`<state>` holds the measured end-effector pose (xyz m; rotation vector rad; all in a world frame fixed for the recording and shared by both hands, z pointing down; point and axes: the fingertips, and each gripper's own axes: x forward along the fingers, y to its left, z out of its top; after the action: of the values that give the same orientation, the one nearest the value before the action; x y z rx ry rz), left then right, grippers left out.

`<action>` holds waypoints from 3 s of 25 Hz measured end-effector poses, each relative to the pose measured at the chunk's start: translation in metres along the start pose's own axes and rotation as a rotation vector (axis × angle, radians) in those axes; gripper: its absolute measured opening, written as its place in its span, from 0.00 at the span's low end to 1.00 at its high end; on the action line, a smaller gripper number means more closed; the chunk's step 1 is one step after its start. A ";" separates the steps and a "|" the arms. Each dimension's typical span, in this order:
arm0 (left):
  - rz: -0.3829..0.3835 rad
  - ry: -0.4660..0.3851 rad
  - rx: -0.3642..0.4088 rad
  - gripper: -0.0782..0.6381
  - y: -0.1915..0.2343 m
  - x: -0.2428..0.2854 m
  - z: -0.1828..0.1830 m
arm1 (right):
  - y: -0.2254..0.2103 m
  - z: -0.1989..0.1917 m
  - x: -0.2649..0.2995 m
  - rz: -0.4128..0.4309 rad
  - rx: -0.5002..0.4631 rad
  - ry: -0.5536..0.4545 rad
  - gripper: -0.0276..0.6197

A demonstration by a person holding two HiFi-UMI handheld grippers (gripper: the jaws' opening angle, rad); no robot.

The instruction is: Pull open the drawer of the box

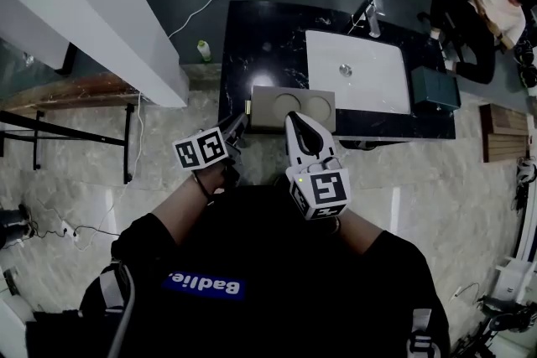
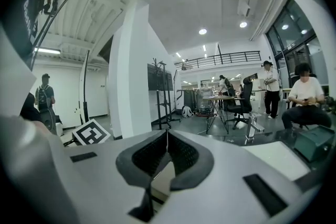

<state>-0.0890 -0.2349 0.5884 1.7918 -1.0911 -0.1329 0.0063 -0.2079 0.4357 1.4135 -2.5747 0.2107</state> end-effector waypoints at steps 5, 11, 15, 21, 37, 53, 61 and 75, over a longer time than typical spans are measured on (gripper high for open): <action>-0.010 0.005 -0.144 0.18 0.023 0.009 -0.004 | -0.006 -0.003 -0.001 -0.021 0.005 0.015 0.04; -0.050 0.022 -0.234 0.18 0.044 0.020 -0.013 | -0.008 -0.008 -0.003 -0.034 0.012 0.024 0.04; -0.074 0.033 -0.248 0.18 0.046 0.027 -0.014 | -0.010 -0.011 -0.003 -0.049 0.015 0.036 0.04; -0.074 0.041 -0.280 0.18 0.056 0.034 -0.015 | -0.013 -0.016 -0.005 -0.066 0.017 0.052 0.04; -0.087 0.069 -0.313 0.18 0.060 0.052 -0.022 | -0.024 -0.018 -0.012 -0.116 0.010 0.066 0.04; -0.107 0.069 -0.296 0.15 0.059 0.052 -0.022 | -0.026 -0.014 -0.009 -0.104 0.003 0.067 0.04; -0.097 0.064 -0.283 0.15 0.061 0.050 -0.019 | -0.024 -0.014 -0.007 -0.099 0.003 0.065 0.04; -0.081 0.038 -0.284 0.15 0.072 0.037 -0.010 | -0.013 -0.012 -0.003 -0.079 -0.005 0.057 0.04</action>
<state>-0.1059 -0.2622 0.6631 1.5769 -0.9230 -0.2876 0.0195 -0.2099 0.4469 1.4821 -2.4669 0.2288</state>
